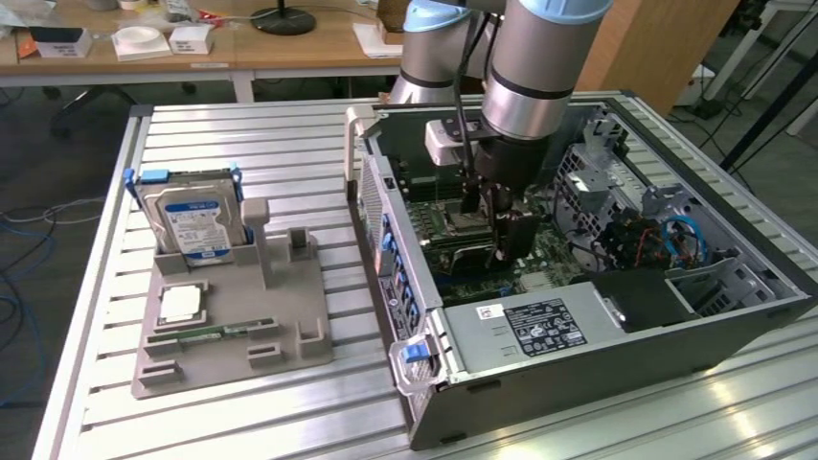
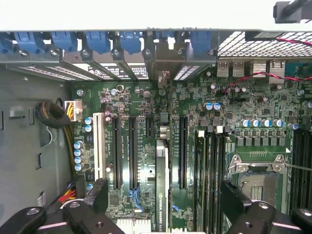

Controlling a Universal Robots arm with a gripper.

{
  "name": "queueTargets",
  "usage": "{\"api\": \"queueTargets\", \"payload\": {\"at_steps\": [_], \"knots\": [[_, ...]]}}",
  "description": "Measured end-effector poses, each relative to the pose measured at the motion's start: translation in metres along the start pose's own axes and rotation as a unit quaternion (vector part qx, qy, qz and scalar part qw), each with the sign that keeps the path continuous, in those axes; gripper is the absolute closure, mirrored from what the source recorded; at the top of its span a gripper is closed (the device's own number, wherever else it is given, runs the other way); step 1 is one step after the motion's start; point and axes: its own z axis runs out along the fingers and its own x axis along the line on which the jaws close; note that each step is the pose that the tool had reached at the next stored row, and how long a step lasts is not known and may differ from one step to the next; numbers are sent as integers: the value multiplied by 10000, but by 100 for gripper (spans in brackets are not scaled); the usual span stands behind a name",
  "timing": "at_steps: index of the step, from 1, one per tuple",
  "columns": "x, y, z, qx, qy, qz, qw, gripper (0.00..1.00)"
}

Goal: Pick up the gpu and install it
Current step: 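Press down on the gpu until it lock into place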

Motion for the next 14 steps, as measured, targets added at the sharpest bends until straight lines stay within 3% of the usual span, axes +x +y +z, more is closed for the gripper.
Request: {"api": "queueTargets", "payload": {"at_steps": [3, 6, 7, 9, 11, 14], "knots": [[0, 0, 0, 0, -2, 0, 10000, 3], [0, 0, 0, 0, -3, 0, 10000, 21], [0, 0, 0, 0, -2, 0, 10000, 21], [0, 0, 0, 0, -2, 0, 10000, 33], [0, 0, 0, 0, -3, 0, 10000, 33], [1, 0, 0, 0, -3, 0, 10000, 50]]}}
